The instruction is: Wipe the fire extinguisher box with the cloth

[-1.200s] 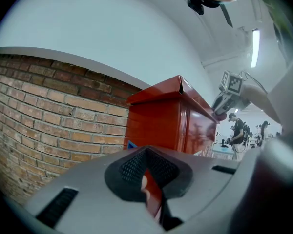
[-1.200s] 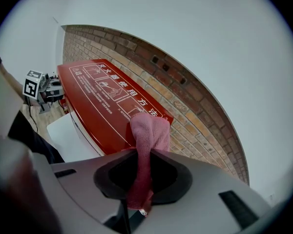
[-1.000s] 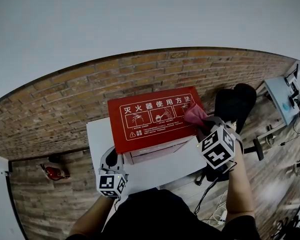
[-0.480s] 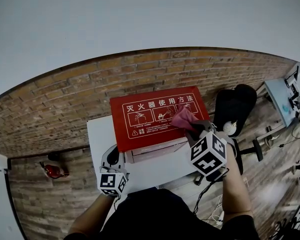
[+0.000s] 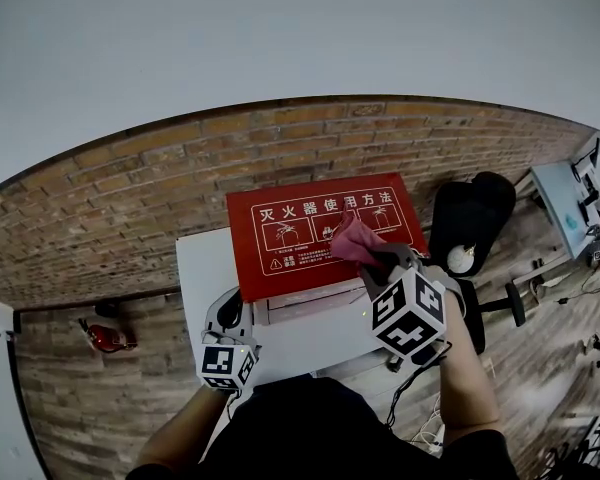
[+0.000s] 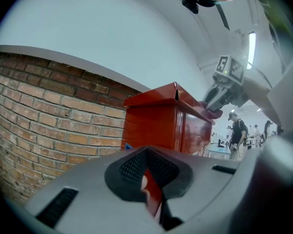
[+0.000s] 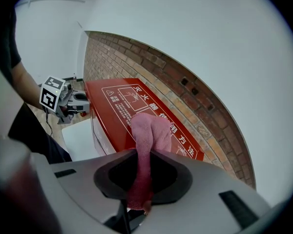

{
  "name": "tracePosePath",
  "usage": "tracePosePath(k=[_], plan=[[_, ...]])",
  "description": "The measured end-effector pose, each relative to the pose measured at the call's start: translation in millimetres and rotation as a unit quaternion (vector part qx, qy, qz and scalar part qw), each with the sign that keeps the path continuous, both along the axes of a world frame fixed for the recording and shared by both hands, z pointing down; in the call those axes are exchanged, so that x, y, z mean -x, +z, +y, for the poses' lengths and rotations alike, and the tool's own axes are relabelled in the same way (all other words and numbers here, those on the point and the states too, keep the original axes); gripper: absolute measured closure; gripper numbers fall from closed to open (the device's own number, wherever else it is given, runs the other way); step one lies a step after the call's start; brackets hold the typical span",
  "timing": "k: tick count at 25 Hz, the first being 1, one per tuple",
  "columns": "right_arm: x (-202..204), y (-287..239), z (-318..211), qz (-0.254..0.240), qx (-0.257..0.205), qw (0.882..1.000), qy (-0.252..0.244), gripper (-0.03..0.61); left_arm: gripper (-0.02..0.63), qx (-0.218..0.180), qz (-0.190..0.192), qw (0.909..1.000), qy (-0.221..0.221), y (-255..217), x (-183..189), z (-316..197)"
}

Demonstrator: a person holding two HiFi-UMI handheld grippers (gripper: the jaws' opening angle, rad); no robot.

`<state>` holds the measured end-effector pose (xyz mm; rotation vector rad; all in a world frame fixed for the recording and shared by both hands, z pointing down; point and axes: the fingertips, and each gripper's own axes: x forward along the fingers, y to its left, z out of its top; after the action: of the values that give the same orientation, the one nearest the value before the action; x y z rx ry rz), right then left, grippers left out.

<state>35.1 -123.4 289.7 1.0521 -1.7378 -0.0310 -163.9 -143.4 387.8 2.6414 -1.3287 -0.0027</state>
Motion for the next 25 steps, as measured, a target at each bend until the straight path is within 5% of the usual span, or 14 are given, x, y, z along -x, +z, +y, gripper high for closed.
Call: tracePosePath(k=[25], plan=[[78, -2, -2, -0.013, 0.000, 0.996, -0.085, 0.506, 0.595, -0.002, 0.004, 0.9998, 0.019, -2, -1, 3]])
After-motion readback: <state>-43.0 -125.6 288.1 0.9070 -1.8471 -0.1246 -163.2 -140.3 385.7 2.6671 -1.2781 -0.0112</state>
